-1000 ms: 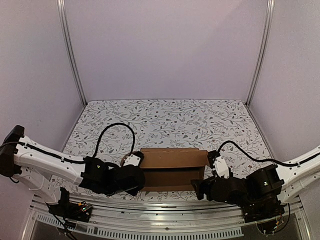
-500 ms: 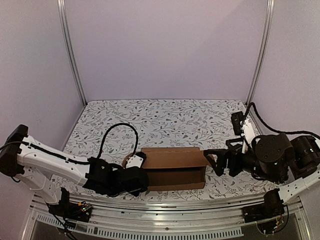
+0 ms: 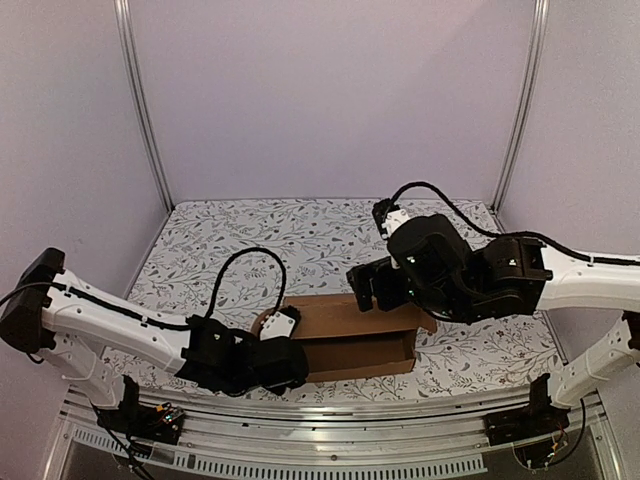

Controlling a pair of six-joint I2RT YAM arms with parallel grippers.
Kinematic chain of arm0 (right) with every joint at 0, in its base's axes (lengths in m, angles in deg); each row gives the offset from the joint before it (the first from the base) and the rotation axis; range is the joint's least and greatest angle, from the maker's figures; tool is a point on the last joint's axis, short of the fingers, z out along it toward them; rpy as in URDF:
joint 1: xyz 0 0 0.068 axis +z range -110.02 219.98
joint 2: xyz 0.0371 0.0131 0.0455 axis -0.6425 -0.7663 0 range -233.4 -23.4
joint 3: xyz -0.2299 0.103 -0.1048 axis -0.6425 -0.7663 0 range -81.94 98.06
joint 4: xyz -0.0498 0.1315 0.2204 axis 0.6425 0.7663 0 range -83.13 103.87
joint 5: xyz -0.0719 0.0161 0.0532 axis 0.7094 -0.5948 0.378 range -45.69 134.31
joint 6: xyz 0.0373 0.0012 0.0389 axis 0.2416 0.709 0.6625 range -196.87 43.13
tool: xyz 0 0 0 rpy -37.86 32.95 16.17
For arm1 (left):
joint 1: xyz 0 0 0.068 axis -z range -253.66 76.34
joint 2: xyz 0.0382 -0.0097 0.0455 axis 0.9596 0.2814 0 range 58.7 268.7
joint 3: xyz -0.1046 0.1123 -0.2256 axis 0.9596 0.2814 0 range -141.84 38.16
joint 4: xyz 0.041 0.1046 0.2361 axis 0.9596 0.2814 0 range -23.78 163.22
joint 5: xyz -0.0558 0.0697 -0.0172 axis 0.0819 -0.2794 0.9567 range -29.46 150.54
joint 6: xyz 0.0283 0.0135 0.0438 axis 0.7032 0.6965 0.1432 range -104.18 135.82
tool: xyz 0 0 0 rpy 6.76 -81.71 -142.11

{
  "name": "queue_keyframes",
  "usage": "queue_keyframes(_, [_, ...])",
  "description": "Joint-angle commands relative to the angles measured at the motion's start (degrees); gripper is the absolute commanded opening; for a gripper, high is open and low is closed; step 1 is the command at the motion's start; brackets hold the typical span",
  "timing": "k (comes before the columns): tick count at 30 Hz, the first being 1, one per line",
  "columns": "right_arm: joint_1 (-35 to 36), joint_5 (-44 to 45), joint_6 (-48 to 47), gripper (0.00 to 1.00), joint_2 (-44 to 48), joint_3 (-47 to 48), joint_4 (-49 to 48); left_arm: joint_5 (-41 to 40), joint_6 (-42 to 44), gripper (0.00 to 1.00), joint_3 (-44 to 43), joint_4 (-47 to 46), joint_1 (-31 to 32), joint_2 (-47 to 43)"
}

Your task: Fold the paper box

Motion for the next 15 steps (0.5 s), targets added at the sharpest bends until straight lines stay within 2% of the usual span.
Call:
queue_keyframes(1, [-1.3, -2.8, -0.1, 0.99, -5.2, -0.5, -6.1, 3.3, -0.3, 0.05, -1.0, 3.9, 1.4, 2.4])
queue_keyframes(6, [-1.6, -2.9, 3.8, 0.99, -10.1, -4.0, -10.6, 3.4, -0.4, 0.13, -2.2, 5.0, 1.6, 2.7])
queue_keyframes(11, [-1.6, -2.3, 7.2, 0.99, -13.0, -7.6, -12.6, 4.8, 0.4, 0.43, -3.8, 6.4, 2.4, 0.9])
queue_keyframes(15, [-1.6, -1.8, 9.0, 0.99, -14.5, -9.9, -13.5, 5.8, 1.3, 0.54, -4.7, 6.7, 3.2, -3.1])
